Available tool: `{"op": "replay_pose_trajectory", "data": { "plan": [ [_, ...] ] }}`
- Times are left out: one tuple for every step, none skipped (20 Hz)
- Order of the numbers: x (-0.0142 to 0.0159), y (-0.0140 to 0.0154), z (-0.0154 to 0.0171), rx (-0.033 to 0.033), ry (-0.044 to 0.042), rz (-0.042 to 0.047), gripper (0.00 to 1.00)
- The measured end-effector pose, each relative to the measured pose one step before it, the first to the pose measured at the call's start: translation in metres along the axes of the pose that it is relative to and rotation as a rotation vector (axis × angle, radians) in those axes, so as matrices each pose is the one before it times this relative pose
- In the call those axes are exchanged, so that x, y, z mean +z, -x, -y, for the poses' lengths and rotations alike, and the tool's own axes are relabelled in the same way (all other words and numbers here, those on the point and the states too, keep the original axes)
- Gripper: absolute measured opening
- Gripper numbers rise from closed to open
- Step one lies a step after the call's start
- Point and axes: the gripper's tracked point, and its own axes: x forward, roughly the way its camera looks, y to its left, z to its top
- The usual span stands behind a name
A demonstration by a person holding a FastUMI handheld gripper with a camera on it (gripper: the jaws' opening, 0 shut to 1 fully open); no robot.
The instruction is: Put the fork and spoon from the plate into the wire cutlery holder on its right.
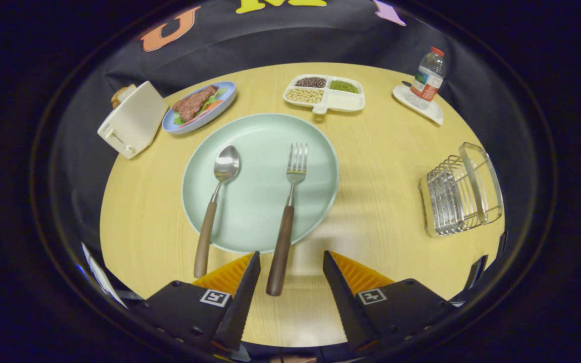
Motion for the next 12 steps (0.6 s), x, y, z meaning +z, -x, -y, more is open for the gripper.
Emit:
{"op": "replay_pose_trajectory", "data": {
  "plan": [
    [0.00135, 0.00316, 0.0007, -0.00424, -0.00567, -0.01144, 0.72],
    [-0.00367, -0.00245, -0.00057, -0.0025, -0.00665, -0.01893, 0.68],
    [-0.00487, -0.00029, -0.00054, -0.00738, -0.00464, -0.02989, 0.64],
    [-0.00556, -0.00224, -0.00187, 0.00198, -0.00189, -0.03052, 0.59],
    [-0.00268, -0.00299, -0.00019, -0.00398, -0.0031, -0.02323, 0.54],
    [0.00133, -0.00145, 0.00111, -0.0075, -0.00291, -0.00647, 0.49],
    [0.00082, -0.00731, 0.0014, -0.01072, -0.01165, -0.0006, 0.44],
    [0.00123, 0.00082, 0.00006, -0.00344, -0.00791, -0.00509, 0.41],
    [0.00195, -0.00127, -0.00073, 0.00021, -0.00599, -0.00684, 0.37],
    [0.00174, -0.00052, -0.00001, -0.00206, -0.00086, -0.00756, 0.39],
    [0.0027, -0.00077, 0.00015, -0.00729, -0.00092, -0.00414, 0.42],
    [0.00201, -0.00061, 0.00007, -0.00611, 0.00391, -0.00591, 0.42]
  ]
}}
